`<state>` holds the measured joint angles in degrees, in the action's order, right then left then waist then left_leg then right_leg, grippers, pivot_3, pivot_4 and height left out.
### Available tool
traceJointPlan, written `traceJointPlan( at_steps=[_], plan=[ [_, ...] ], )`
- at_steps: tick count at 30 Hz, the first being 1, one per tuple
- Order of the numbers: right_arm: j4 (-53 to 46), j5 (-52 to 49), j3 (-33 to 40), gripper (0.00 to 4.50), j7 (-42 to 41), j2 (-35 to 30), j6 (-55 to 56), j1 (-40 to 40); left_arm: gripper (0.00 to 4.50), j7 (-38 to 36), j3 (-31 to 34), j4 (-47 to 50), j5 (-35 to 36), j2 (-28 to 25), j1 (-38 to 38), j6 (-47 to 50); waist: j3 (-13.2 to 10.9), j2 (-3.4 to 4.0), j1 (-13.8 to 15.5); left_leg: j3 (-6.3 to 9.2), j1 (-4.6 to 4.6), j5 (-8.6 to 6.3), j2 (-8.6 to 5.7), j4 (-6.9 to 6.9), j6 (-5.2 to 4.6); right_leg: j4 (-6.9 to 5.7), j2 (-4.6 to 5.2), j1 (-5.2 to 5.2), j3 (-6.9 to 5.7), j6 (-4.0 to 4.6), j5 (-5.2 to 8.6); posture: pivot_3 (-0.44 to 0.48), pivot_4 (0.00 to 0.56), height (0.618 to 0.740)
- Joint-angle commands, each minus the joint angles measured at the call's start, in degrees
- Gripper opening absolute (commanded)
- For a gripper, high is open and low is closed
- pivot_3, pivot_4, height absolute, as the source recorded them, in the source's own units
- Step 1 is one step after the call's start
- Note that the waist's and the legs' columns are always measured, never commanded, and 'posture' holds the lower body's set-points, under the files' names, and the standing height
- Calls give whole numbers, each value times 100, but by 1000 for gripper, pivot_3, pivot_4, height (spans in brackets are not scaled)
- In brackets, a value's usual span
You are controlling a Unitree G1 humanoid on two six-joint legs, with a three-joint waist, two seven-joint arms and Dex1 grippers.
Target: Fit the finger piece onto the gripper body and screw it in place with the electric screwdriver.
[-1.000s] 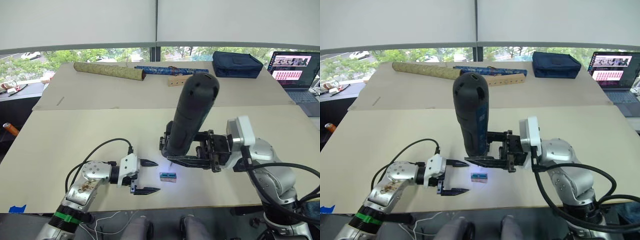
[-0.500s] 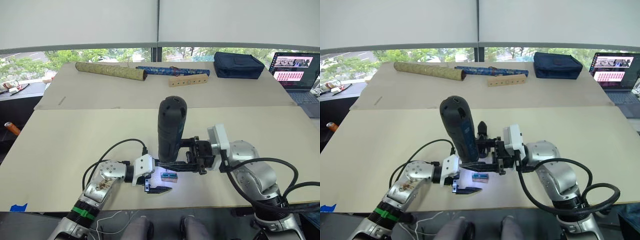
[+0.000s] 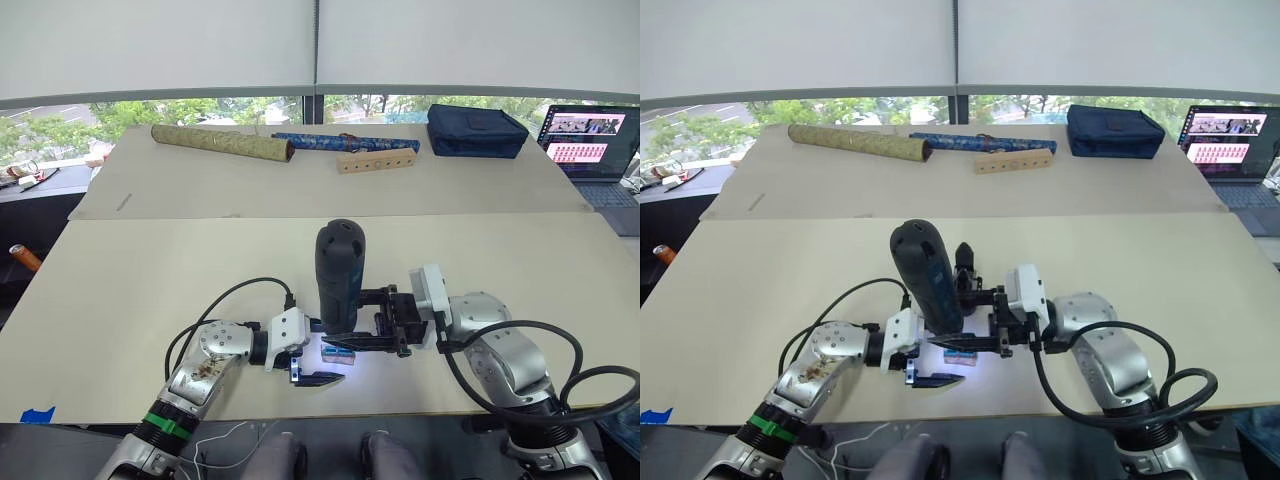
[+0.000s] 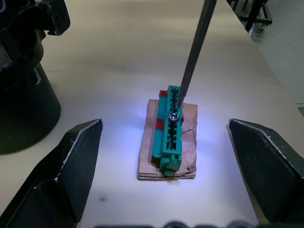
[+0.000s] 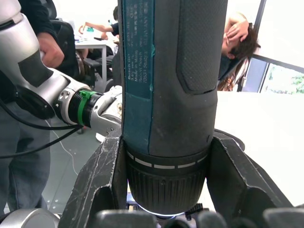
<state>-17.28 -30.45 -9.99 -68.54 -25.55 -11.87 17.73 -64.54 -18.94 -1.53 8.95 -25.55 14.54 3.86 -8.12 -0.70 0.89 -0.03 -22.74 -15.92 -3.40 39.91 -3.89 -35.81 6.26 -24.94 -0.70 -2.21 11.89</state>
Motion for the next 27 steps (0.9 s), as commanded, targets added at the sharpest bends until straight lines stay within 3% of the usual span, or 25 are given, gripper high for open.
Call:
traceJointPlan(
  at_steps=[1,27],
  plan=[
    [-121,-82,85,1904,13,61,207,59,4484,-5,-139,-71,-46,-4,-135,63,0,0,1,0,0,0,0,0,0,0,0,0,0,0,0,0,150,740],
    [-24,-80,139,1904,73,51,225,79,4484,35,-179,-66,-42,3,-167,133,0,0,-2,0,4,0,0,0,0,-1,0,2,0,0,0,0,150,740]
  ],
)
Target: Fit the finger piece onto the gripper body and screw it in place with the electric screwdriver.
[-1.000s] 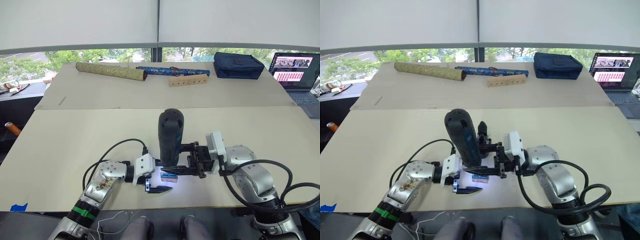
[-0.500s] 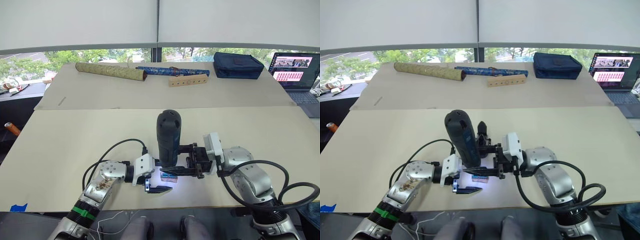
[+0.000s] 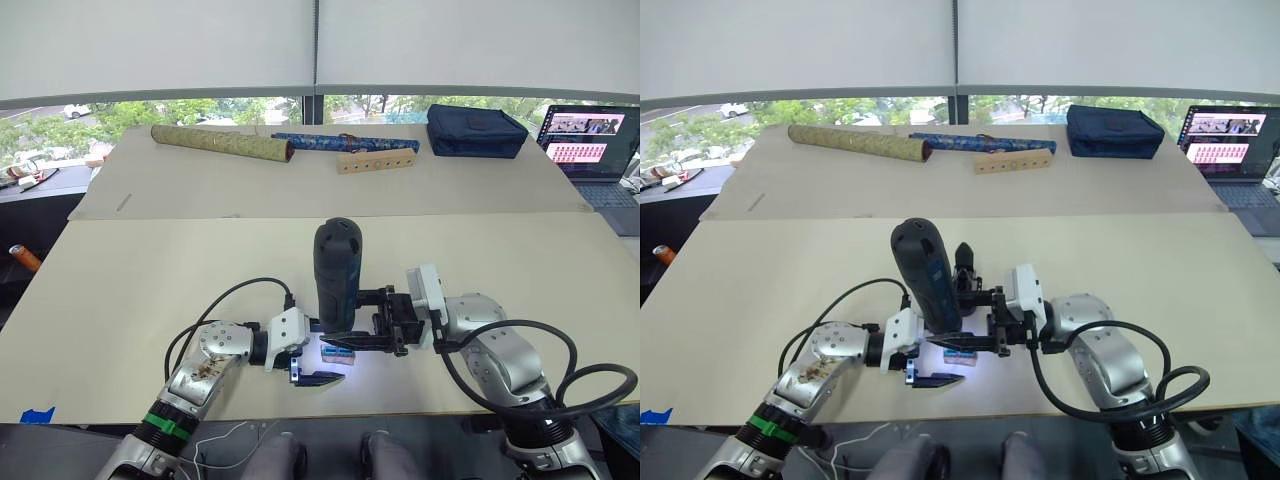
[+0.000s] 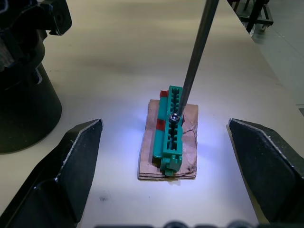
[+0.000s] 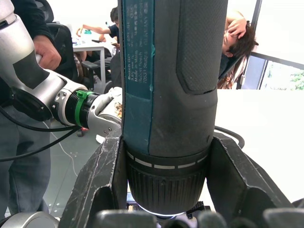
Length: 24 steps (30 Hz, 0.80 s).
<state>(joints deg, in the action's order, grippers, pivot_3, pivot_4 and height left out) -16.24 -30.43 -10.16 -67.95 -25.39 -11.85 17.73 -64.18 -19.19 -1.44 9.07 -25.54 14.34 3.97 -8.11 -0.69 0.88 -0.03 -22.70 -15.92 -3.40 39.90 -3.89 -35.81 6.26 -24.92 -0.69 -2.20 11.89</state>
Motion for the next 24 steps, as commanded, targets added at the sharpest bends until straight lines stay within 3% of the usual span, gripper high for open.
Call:
traceJointPlan(
  at_steps=[1,24],
  plan=[
    [-123,-82,158,1904,13,34,225,81,4484,1,-155,-75,-54,2,-147,125,0,0,0,0,0,0,0,0,0,0,0,0,0,0,0,0,150,740],
    [-30,-40,156,1904,44,25,258,96,4484,-8,-155,-77,-46,-21,-150,138,0,0,-1,0,2,0,0,0,0,0,0,1,0,0,0,0,150,740]
  ],
)
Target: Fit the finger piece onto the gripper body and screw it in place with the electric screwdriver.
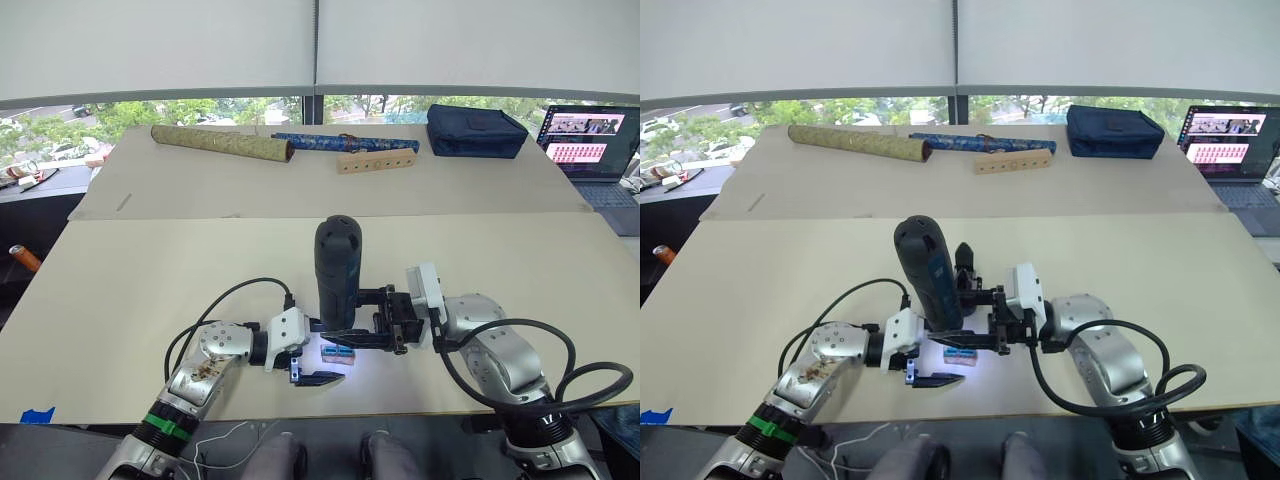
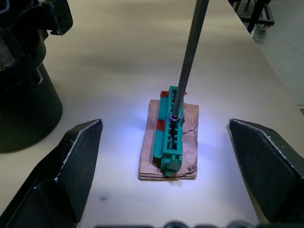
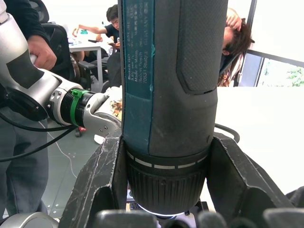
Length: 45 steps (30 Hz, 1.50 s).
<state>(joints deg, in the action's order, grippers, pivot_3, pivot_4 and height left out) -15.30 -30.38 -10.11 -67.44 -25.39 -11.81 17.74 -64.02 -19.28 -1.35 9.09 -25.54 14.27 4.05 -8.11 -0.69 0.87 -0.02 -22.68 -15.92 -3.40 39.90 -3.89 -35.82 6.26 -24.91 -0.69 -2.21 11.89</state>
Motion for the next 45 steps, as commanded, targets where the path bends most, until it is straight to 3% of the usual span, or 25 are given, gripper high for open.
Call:
traceJointPlan(
  at_steps=[1,20,32,45],
  plan=[
    [-122,-37,141,1904,-3,32,256,89,4484,-22,-144,-83,-49,-23,-145,133,0,0,0,0,0,0,0,0,0,0,0,0,0,0,0,0,150,740],
    [-84,33,67,1904,10,-11,245,-54,4484,-14,-139,-97,-55,-18,-115,140,0,0,-2,0,5,0,0,-1,-1,0,0,5,0,0,0,0,150,740],
    [-46,155,-28,1904,103,-79,152,-153,4484,34,-135,-102,-45,18,-111,150,0,0,0,2,59,-23,3,-8,-35,13,1,61,-2,-1,1,0,150,740],
    [-144,-247,159,1904,123,-3,23,103,4484,52,-24,-138,37,70,-65,124,0,0,4,2,58,-23,2,-8,-35,13,5,60,-2,-1,1,0,150,740]
  ],
)
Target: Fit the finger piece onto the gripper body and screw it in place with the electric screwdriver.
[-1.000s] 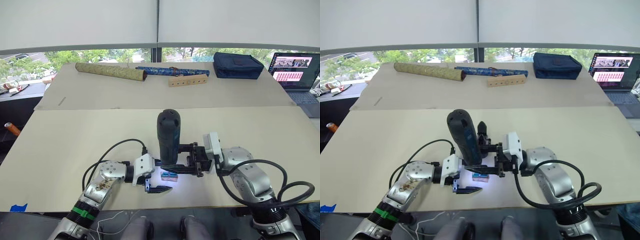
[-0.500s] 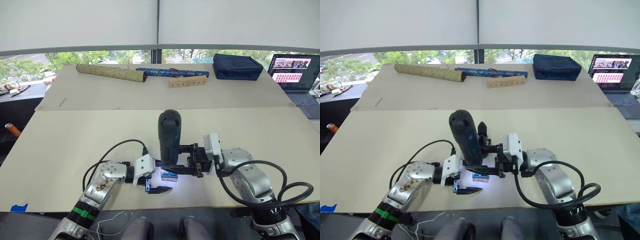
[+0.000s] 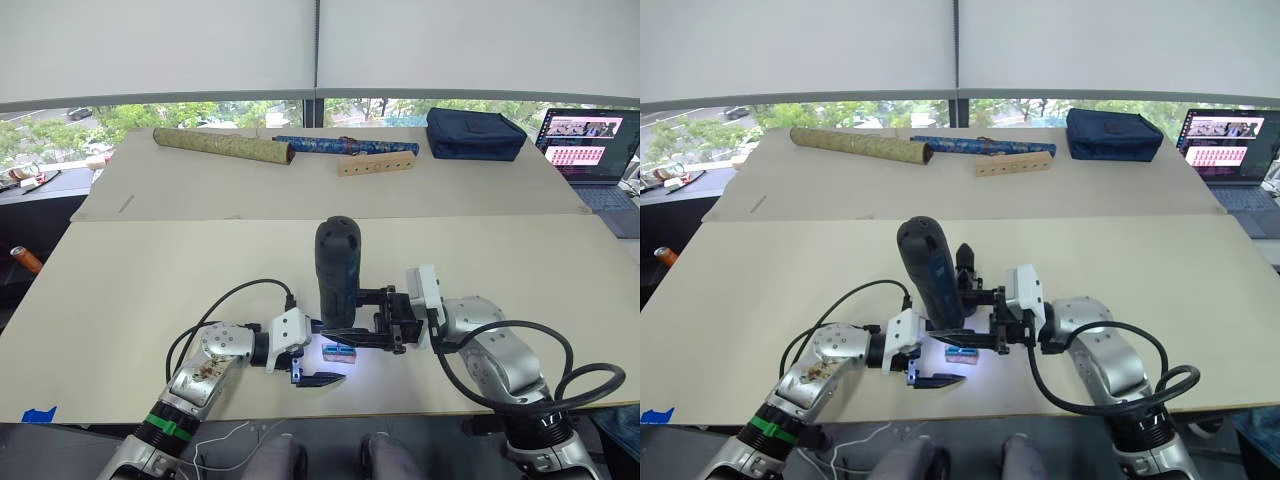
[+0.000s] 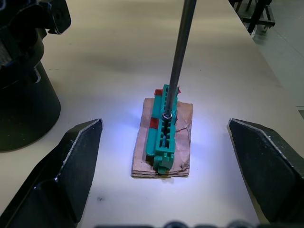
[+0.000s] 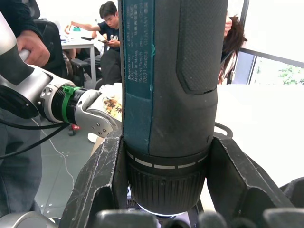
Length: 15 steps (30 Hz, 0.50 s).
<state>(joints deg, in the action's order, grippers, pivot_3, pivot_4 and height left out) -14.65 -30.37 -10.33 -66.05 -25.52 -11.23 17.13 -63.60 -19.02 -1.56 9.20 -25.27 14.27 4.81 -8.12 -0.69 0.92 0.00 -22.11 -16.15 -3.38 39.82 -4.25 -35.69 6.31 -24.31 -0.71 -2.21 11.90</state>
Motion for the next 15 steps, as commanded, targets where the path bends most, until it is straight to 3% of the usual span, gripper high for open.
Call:
traceJointPlan(
  at_steps=[1,15],
  plan=[
    [-233,-280,182,1904,-28,11,-57,175,4484,9,-30,-110,47,45,-69,55,0,0,-1,0,0,0,0,0,0,0,1,0,0,0,0,0,150,740],
    [-786,-895,457,1904,126,-18,-492,527,4484,-175,688,432,748,-232,-294,-190,-2,1,-27,0,-23,0,6,-3,3,-1,3,-29,0,0,0,0,150,740]
  ],
)
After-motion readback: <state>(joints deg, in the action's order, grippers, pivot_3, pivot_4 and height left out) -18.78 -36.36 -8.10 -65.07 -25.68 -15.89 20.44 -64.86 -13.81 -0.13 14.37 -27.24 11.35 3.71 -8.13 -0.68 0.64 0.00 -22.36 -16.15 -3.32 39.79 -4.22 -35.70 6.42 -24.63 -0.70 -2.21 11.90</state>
